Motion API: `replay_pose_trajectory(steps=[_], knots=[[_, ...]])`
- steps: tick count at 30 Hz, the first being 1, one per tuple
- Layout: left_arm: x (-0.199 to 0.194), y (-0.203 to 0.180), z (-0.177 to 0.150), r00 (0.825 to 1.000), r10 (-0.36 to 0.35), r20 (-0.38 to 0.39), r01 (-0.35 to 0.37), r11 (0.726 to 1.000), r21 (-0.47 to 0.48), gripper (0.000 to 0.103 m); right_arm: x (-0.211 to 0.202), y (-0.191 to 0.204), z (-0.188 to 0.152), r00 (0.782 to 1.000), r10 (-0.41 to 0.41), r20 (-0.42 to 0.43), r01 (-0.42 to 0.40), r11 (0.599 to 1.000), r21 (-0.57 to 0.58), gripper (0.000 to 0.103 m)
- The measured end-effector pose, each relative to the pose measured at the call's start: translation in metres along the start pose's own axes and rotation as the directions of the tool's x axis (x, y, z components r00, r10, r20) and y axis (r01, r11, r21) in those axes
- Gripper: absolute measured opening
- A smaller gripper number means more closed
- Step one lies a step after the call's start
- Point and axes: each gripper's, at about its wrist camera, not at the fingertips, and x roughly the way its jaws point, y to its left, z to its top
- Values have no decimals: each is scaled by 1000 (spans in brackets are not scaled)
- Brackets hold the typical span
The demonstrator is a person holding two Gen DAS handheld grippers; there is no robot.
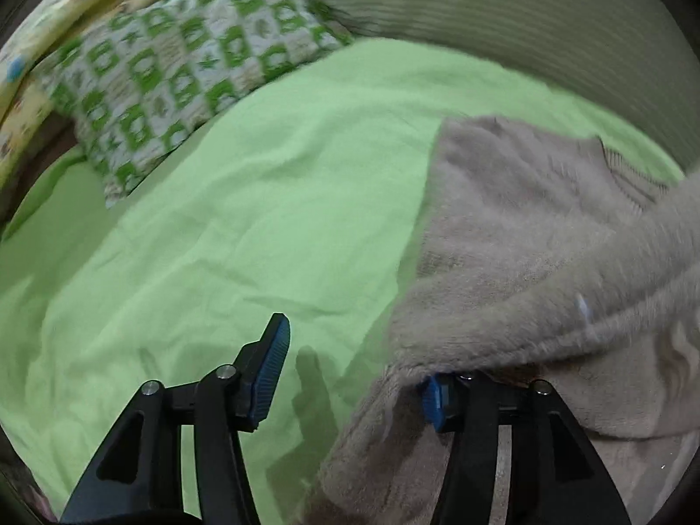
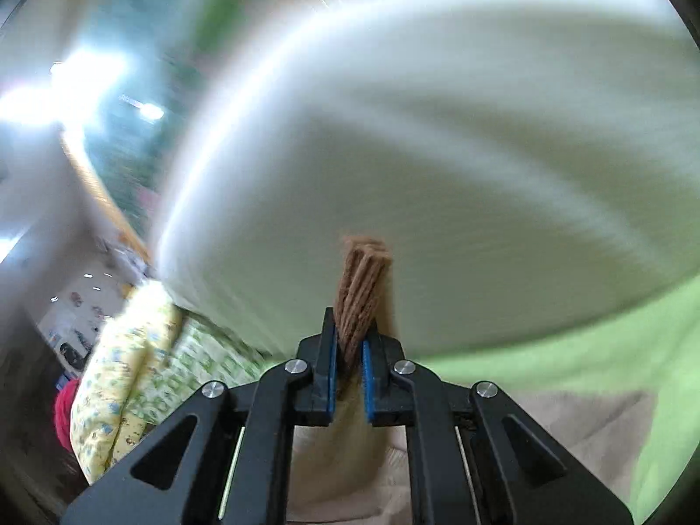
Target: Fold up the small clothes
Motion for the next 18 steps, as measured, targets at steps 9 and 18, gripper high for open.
replay_pose_trajectory(steps=[9,18], knots=[[-1,8,-14,1000,-20,-14,20,1000,9,60,-40,-130,-135,932,-252,-261,321,907,272,10],[-43,41,-16,969,-222,-107,227,974,29,59,-47,-125,-127,905,-289,-313,354,919,176,14]])
